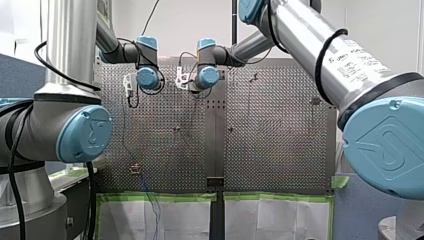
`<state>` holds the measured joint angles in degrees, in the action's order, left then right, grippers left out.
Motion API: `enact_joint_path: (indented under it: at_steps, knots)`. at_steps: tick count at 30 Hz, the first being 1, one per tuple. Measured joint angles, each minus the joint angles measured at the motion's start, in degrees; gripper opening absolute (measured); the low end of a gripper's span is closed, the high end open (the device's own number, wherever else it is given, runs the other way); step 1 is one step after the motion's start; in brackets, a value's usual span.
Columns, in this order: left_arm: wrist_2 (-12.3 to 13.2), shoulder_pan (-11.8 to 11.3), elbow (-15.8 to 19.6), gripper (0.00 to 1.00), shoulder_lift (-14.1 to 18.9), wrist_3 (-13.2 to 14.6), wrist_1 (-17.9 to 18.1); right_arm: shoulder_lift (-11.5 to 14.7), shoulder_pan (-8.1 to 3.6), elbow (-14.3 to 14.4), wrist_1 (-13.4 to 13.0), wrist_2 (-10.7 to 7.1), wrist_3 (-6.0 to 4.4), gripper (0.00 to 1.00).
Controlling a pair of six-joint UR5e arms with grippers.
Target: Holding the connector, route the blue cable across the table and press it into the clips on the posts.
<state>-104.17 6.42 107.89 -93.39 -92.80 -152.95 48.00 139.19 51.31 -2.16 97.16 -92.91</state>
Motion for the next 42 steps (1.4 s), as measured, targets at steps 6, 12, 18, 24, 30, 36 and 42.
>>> enact_joint_path:
  at_steps: [6, 12, 18, 24, 30, 36, 42]
  knots:
    - [0.74, 1.02, 3.03, 0.0, -1.26, -0.14, 0.89, 0.02, 0.04, -0.01, 0.0, -0.01, 0.0, 0.0]
    - [0.72, 1.64, 6.16, 0.0, -2.0, -0.65, 1.15, 0.01, 0.04, -0.01, 0.0, -0.01, 0.0, 0.0]
    - [0.94, 2.31, 9.06, 0.0, -2.7, -1.31, 1.71, 0.02, 0.01, -0.01, -0.01, 0.03, 0.0, 0.0]
    - [1.17, 2.81, 10.49, 0.0, -5.2, -1.42, 3.25, 0.02, 0.03, -0.01, 0.0, 0.0, 0.0, 0.0]
    - [1.17, 2.53, 10.62, 0.0, -7.93, -2.41, 6.02, 0.02, 0.03, -0.01, 0.0, -0.01, 0.0, 0.0]
    - [0.8, 2.15, 10.63, 0.0, -8.63, -3.27, 8.23, 0.02, 0.03, -0.01, 0.0, -0.01, 0.0, 0.0]
    - [0.32, 2.05, 10.7, 0.0, -8.68, -3.5, 8.9, 0.02, 0.03, -0.01, 0.0, -0.01, 0.0, 0.0]
